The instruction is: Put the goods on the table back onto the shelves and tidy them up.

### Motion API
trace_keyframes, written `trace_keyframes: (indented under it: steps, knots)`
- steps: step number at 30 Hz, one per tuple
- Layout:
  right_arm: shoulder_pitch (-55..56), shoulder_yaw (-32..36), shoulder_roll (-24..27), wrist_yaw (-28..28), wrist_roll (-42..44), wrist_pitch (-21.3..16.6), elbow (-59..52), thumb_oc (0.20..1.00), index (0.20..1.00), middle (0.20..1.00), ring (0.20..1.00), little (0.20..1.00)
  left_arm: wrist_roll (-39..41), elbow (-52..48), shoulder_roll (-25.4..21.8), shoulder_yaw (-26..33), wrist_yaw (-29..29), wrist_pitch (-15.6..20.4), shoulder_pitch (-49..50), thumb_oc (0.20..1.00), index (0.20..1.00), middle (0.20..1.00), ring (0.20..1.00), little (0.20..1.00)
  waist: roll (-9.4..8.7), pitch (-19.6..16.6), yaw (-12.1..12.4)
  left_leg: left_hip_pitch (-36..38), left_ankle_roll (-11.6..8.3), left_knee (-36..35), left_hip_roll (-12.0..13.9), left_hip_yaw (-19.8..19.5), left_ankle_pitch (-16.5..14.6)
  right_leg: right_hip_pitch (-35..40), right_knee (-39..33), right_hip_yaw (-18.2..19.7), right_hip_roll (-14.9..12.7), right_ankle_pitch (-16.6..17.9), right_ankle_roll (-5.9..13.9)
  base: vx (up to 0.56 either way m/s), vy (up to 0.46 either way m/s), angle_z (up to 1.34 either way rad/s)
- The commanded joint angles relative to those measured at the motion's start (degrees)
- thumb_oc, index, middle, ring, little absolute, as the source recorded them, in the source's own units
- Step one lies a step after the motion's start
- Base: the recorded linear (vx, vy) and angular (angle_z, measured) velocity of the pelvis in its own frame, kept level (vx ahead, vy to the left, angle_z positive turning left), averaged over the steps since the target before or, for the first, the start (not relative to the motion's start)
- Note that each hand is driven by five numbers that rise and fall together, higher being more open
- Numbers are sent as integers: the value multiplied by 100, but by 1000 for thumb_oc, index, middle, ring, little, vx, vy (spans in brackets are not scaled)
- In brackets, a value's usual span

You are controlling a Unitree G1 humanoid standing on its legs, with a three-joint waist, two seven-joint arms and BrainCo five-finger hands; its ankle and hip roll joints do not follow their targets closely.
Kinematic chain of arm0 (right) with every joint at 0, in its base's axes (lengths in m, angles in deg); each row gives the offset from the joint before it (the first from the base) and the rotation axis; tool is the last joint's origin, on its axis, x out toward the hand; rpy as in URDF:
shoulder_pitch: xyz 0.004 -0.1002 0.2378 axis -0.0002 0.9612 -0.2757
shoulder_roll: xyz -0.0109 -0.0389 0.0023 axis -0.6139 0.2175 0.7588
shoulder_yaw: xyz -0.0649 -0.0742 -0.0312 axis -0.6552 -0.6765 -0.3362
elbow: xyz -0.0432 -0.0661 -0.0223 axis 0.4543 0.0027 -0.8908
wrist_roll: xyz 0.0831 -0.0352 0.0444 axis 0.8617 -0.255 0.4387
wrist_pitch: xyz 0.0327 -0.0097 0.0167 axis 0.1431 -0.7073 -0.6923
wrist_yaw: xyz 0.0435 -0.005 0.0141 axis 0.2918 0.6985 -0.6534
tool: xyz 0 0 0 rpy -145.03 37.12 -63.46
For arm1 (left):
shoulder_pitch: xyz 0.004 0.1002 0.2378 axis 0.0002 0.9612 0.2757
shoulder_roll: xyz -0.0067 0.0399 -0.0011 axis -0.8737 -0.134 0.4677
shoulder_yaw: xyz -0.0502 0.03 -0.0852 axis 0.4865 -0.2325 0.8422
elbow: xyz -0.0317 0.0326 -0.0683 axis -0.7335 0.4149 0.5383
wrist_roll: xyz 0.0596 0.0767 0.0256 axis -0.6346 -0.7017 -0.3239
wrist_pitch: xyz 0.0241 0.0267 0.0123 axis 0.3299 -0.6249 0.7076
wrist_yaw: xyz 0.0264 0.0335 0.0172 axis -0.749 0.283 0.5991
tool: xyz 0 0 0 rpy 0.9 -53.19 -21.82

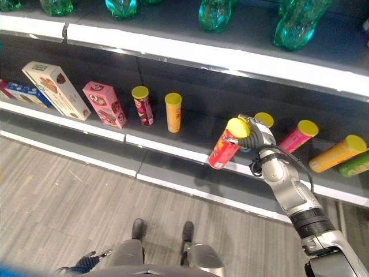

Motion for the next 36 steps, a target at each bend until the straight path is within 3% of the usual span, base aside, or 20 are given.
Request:
trace_keyframes:
  steps: [1,11,16,20,30,36]
  knots:
    - [-520,-128,3,-417,-254,-106,230,200,200,200,200,200,-170,-68,-304,-236,95,119,112,1000,1000,1000,1000,1000,-136,-423,144,131,57,66,-127,149,90,344,244,-14,-414,-1000,708,56,44,-14]
    - [-1817,-775,-310,-1265,-712,228,2101,200,200,200,200,200,142,-264,-347,-421,289,256,232,1000,1000,1000,1000,1000,-56,-341,467,130,125,-42,-253,11,149,287,421,-136,-518,-1060,756,32,-6,11]
    - [-2461,-982,-239,-1691,-647,321,3203,200,200,200,200,200,339,-304,-308,-679,372,346,180,1000,1000,1000,1000,1000,161,-169,663,-166,64,-48,-285,-216,305,95,522,-417,-559,-1095,762,-16,-41,38]
    - [-2779,-925,-23,-2010,-477,388,3874,200,200,200,200,200,477,-447,-250,-957,405,400,71,1000,1000,1000,1000,1000,448,-25,768,-484,22,-60,-329,-439,470,-171,745,-669,-625,-1178,752,-42,-30,32]
    - [-2796,-798,29,-2283,-305,411,4400,200,200,200,200,200,592,-666,-248,-1112,509,483,15,1000,1000,1000,1000,1000,703,101,795,-661,32,-57,-377,-564,540,-354,864,-775,-693,-1208,773,-8,-10,9]
    - [-3247,-931,358,-2416,-216,426,4648,200,200,200,200,200,632,-796,-234,-1296,532,545,-28,1000,1000,1000,1000,1000,970,201,810,-782,26,-68,-423,-539,604,-537,956,-720,-750,-1214,785,-13,12,1]
